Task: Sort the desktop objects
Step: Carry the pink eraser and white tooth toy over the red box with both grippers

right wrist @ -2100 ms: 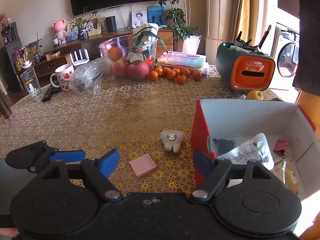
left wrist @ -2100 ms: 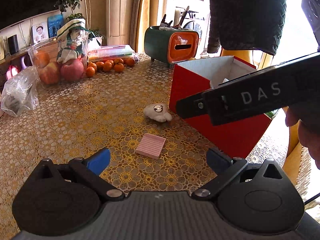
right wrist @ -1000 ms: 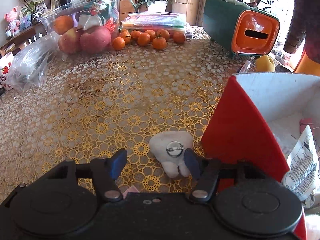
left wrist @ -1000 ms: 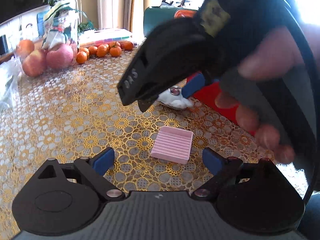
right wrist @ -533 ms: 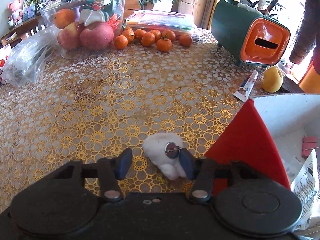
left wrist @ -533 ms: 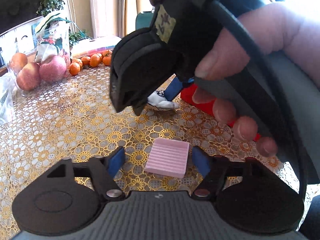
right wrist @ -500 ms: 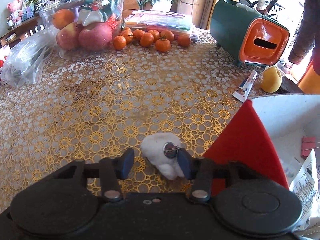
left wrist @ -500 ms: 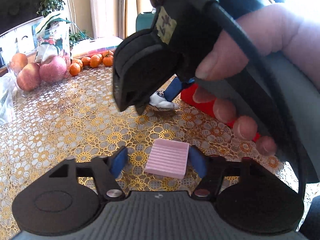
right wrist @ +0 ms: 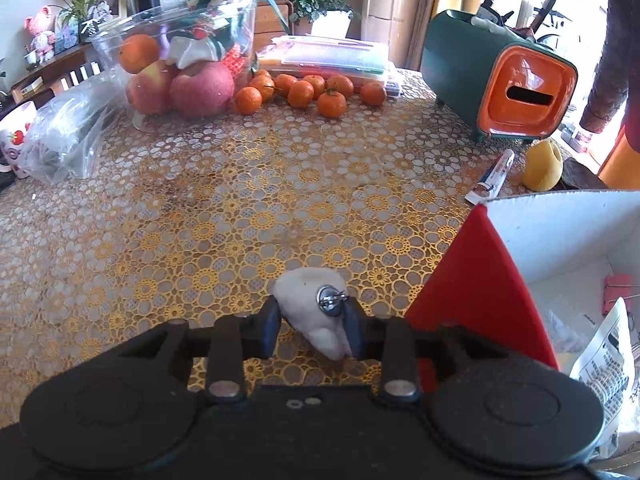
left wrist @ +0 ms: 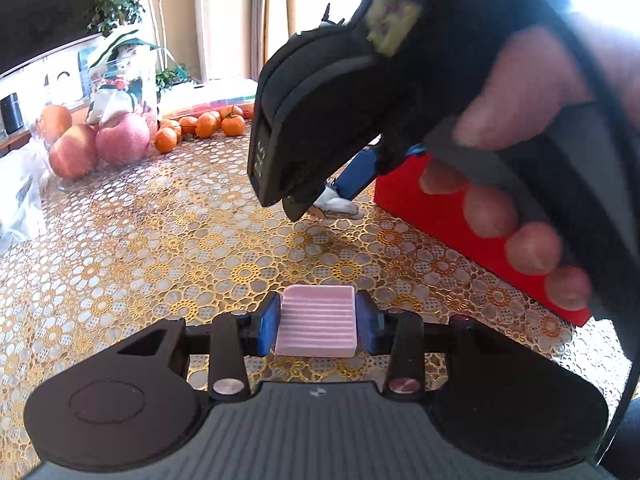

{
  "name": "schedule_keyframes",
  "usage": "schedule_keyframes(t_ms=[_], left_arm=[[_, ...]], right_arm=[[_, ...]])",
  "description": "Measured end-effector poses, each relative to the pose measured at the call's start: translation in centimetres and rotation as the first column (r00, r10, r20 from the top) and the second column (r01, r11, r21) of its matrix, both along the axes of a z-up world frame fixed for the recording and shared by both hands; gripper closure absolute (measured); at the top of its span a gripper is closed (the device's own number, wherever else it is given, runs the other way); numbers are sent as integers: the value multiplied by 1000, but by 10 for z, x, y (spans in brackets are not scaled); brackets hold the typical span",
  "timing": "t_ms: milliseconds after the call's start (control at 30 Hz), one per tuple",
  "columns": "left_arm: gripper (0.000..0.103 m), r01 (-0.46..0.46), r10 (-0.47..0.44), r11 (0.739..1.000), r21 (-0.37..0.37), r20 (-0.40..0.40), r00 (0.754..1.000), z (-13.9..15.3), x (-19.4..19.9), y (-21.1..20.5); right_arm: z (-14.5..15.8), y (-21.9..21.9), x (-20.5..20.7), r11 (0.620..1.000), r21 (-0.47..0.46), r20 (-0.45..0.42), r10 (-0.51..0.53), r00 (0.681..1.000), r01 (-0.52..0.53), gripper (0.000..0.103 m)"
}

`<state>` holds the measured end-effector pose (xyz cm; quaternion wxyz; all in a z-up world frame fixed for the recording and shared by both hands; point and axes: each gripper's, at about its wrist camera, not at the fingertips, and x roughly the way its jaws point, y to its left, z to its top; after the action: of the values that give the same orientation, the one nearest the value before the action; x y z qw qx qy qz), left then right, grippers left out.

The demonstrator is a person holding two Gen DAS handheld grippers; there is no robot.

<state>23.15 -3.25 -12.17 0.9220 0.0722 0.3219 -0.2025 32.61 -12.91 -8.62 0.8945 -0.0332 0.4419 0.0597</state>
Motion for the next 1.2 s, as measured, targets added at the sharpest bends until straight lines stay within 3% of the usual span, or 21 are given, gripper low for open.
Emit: schedule_keyframes(t_ms=[333,733,1200], left_arm=[[64,-52,52,998,-22,-8,999,19,-14,10],[64,-68,70,997,-48,34,997,71,-49,4],[64,-7,11,999,-54,84,996,129,-103,-38]], right_arm=[[26,-6,-28,999,40,19,32,999,-33,71],[80,-38,-82,994,96,82,46,996,-54,71],[128,-104,-157,988,139,162,41,986,-64,71]])
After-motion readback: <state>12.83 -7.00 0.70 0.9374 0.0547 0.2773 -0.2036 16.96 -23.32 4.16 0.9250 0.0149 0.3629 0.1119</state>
